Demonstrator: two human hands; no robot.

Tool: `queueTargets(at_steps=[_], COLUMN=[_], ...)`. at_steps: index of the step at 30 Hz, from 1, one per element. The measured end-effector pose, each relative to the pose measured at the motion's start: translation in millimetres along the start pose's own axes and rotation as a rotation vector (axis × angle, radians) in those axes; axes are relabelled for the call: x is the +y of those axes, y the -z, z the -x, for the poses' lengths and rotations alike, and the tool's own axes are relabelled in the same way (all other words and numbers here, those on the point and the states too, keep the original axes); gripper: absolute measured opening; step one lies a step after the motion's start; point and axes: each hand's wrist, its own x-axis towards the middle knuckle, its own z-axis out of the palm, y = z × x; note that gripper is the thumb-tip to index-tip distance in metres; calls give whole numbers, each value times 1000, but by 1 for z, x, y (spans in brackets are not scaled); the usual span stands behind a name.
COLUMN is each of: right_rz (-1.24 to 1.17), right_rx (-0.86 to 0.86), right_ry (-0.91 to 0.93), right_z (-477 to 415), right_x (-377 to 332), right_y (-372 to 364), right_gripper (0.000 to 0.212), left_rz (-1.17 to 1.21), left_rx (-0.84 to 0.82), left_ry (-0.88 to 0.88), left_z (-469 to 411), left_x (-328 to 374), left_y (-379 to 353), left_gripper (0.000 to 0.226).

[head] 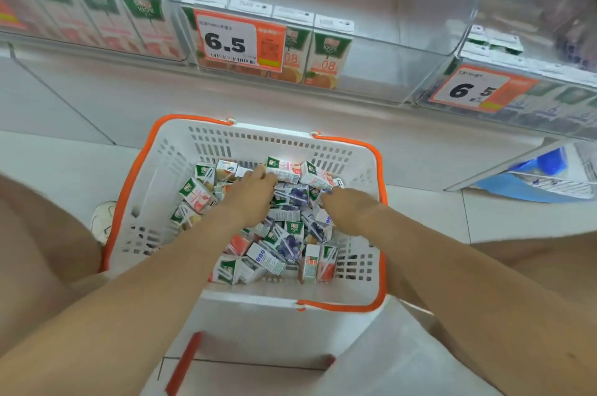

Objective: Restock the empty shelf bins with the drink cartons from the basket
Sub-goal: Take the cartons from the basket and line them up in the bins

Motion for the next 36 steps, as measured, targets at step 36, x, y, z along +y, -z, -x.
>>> queueTargets(at_steps=[36], right_rz=[-1176], right_rx=[508], right_ry=[-295], right_z=[16], right_x=[20], right_y=[54], right_gripper=[36], left_rz=[1215], left_rx=[77], left_ry=[178], left_z=[20], left_x=[3], left_y=[53], left_gripper=[42])
